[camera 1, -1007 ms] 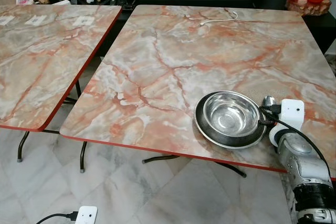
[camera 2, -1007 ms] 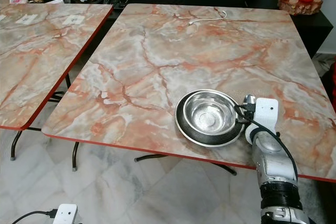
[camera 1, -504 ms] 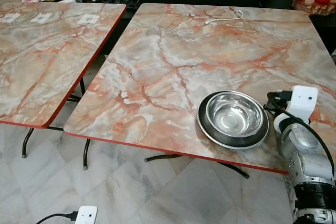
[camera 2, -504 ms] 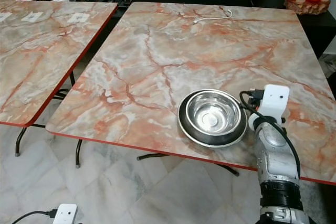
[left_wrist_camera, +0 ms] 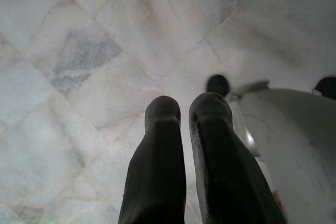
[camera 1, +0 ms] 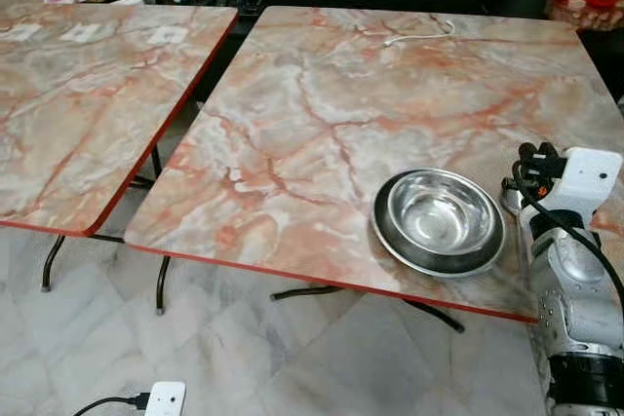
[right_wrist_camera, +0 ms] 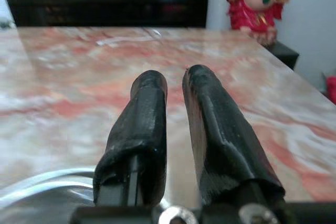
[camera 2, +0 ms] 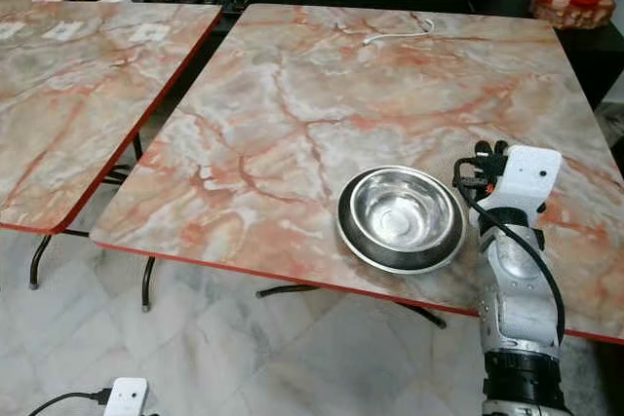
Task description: Setting the table
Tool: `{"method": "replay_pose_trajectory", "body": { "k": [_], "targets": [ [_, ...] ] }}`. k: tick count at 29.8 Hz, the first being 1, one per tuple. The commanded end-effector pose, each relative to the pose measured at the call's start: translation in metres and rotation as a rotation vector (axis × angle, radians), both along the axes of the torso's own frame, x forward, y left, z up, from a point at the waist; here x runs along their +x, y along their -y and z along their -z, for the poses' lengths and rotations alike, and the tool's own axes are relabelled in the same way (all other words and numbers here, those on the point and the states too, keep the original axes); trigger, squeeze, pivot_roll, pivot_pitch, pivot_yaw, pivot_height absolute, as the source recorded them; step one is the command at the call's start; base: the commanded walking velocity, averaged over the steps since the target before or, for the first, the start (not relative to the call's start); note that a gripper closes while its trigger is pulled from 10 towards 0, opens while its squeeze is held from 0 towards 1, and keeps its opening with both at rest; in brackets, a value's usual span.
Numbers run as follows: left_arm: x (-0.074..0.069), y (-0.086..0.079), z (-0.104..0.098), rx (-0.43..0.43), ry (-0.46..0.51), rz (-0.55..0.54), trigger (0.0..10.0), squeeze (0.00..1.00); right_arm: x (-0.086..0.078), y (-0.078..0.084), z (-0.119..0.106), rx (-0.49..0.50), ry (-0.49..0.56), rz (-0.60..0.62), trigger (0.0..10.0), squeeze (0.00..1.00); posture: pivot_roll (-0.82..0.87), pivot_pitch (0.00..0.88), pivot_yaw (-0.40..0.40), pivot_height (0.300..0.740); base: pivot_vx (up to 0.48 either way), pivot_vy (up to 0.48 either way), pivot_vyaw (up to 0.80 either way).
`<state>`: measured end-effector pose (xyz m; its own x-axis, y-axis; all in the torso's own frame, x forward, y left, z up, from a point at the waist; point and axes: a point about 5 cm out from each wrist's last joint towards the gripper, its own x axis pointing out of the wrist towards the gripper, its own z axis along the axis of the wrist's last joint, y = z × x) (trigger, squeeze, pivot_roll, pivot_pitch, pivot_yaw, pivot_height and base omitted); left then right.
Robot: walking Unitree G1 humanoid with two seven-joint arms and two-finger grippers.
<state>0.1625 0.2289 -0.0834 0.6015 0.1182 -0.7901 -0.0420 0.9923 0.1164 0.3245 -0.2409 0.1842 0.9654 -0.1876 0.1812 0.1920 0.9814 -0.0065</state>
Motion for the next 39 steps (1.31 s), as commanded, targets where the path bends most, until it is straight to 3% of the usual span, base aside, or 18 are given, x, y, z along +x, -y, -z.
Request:
{"method": "replay_pose_trajectory", "body": {
  "k": [1,15,29,39],
  "targets": [
    [-0.013,-0.011,0.003,0.013,-0.042,-0.032,10.0,0.0,0.001,-0.009,-0.007,-0.014,0.034,-0.027,10.0,0.0,-0.1,0.087,0.039,0.74,0.0,0.48,0.0],
    [-0.019,-0.029,0.0,0.028,-0.048,-0.044,10.0,0.0,0.003,-0.039,0.0,0.007,0.036,-0.101,10.0,0.0,-0.09,0.05,0.041,0.74,0.0,0.48,0.0],
    [-0.017,-0.017,0.003,0.018,-0.056,-0.042,10.0,0.0,0.006,-0.048,0.003,0.008,0.026,-0.13,10.0,0.0,-0.09,0.054,0.035,0.74,0.0,0.48,0.0],
    [-0.019,-0.02,0.003,0.018,-0.051,-0.051,10.0,0.0,0.008,-0.051,0.004,0.01,0.022,-0.135,10.0,0.0,-0.09,0.08,0.034,0.74,0.0,0.48,0.0]
  ]
}}
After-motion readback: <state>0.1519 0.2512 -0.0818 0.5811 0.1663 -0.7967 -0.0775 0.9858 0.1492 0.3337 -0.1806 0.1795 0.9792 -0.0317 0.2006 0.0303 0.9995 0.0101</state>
